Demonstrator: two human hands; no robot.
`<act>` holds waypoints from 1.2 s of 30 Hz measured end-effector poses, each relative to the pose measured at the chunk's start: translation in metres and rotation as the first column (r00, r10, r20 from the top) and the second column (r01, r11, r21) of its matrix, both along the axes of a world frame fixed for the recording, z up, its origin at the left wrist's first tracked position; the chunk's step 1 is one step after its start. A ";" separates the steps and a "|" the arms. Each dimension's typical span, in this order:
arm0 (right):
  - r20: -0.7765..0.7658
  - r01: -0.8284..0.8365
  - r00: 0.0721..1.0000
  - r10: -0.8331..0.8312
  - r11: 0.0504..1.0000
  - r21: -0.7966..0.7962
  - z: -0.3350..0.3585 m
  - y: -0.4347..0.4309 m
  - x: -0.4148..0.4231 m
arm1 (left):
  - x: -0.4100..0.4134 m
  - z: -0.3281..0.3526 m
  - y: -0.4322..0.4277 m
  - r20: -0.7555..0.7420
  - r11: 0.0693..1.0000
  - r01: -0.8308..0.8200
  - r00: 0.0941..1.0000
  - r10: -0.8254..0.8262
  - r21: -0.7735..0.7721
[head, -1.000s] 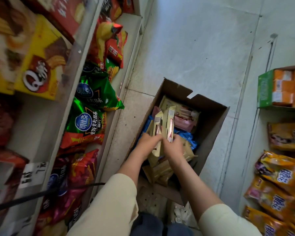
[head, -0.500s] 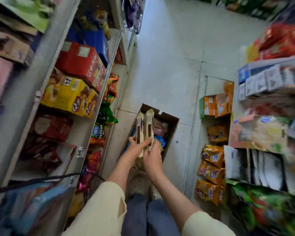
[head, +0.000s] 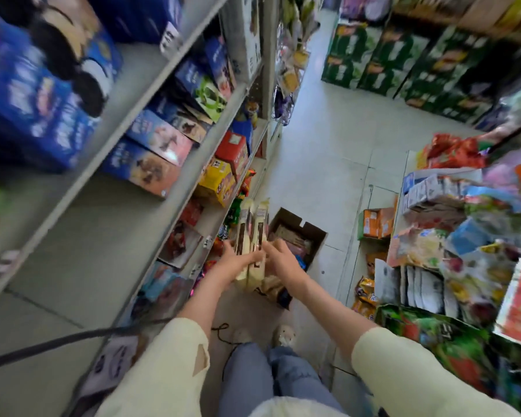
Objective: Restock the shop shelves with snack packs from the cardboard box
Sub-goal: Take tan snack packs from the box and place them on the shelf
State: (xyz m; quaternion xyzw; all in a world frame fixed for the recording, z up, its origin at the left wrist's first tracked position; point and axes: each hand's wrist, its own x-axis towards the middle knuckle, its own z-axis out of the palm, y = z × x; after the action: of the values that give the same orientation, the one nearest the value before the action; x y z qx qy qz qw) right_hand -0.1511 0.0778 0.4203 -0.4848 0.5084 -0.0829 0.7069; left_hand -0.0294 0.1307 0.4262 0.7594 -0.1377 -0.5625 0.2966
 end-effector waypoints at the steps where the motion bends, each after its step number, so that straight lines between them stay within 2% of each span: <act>1: -0.019 0.032 0.999 -0.032 0.999 -0.008 0.007 0.004 0.001 | 0.000 0.009 0.010 -0.010 1.000 0.007 1.000 -0.007 -0.014; 7: 0.086 -0.194 0.979 0.184 0.973 0.125 0.040 0.051 0.007 | 0.017 0.049 0.090 -0.098 0.988 -0.061 0.994 0.047 -0.143; 10: 0.210 -0.219 0.961 0.181 0.960 0.174 0.050 0.078 0.013 | 0.029 0.060 0.134 -0.171 0.973 -0.088 0.984 0.052 -0.213; 13: 0.291 -0.216 0.946 0.144 0.949 0.231 0.060 0.111 0.024 | 0.046 0.041 0.179 -0.231 0.964 -0.118 0.971 0.062 -0.239; 15: 0.324 -0.246 0.932 0.164 0.942 0.229 0.066 0.130 0.034 | 0.047 0.060 0.205 -0.285 0.955 -0.163 0.954 0.088 -0.250; 20: 0.415 -0.469 0.831 0.371 0.868 0.161 0.079 0.169 0.054 | 0.046 0.087 0.259 -0.409 0.908 -0.326 0.890 0.201 -0.262; 24: 0.411 -0.558 0.784 0.465 0.819 0.137 0.083 0.197 0.071 | 0.042 0.088 0.297 -0.400 0.845 -0.477 0.842 0.362 -0.239; 29: 0.338 -0.642 0.749 0.570 0.751 0.158 0.077 0.231 0.087 | 0.033 0.087 0.345 -0.286 0.793 -0.560 0.821 0.494 -0.240; 33: 0.373 -0.765 0.632 0.680 0.625 0.156 0.079 0.257 0.087 | 0.016 0.082 0.382 -0.297 0.730 -0.645 0.760 0.579 -0.228; 36: 0.383 -0.804 0.587 0.713 0.570 0.170 0.077 0.280 0.081 | 0.003 0.083 0.409 -0.302 0.678 -0.700 0.712 0.634 -0.225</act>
State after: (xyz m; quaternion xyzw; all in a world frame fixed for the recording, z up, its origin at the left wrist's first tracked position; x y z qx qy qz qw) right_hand -0.0696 0.3576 0.4973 -0.5165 0.1517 0.2513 0.8044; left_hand -0.0266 0.5401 0.5087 0.6371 0.0904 -0.4570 0.6141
